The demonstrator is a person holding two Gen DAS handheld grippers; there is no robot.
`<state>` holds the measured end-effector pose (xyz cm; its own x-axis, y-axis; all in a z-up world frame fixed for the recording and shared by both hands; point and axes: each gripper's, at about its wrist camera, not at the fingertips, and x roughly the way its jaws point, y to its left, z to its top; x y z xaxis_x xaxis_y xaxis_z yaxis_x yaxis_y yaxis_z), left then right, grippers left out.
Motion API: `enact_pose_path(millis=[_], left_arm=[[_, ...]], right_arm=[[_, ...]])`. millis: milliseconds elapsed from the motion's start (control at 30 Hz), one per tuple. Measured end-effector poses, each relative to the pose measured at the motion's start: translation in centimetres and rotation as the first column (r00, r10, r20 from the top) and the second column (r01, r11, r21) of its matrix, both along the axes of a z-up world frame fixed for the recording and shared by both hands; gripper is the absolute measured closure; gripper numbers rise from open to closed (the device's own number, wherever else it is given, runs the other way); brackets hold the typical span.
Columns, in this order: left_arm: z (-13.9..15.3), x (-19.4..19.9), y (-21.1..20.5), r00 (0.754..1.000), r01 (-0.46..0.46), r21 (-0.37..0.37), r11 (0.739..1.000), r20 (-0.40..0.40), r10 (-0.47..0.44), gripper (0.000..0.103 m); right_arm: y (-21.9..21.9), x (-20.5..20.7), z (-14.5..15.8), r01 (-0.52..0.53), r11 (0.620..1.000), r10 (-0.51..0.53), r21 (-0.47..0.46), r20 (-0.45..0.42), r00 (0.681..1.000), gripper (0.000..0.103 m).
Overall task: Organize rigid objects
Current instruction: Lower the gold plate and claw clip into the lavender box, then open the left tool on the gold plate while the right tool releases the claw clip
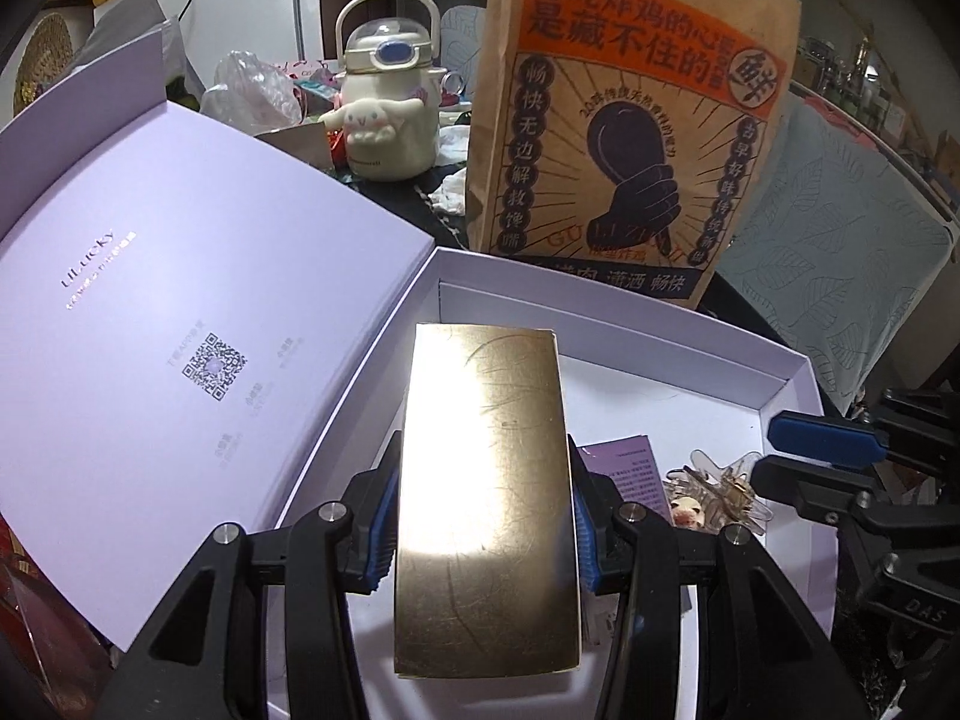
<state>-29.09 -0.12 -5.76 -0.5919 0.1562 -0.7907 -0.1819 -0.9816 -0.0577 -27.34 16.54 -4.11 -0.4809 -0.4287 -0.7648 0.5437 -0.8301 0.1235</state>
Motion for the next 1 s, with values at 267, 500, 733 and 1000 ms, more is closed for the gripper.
enact_pose_path(millis=[267,500,733,1000], left_arm=[[-1.1,-0.6,0.0,0.999,-0.008,0.002,1.0,0.034,0.007,0.057],[-1.4,-0.5,0.7,0.997,0.007,0.002,1.0,0.073,-0.007,0.056],[-1.3,-0.3,1.1,0.996,0.007,-0.031,0.999,0.087,-0.004,0.056],[-0.6,0.1,1.4,0.997,0.006,-0.069,0.998,0.073,-0.001,0.056]], right_arm=[[0.5,0.4,0.0,0.015,1.0,-0.015,0.001,0.008,1.0,0.08],[0.7,0.7,0.0,0.018,1.0,-0.018,-0.008,0.011,1.0,0.08],[0.8,0.5,-0.2,0.023,1.0,-0.023,-0.011,0.026,0.999,0.08],[0.6,0.9,0.2,0.028,1.0,-0.028,0.003,0.02,0.999,0.079]])
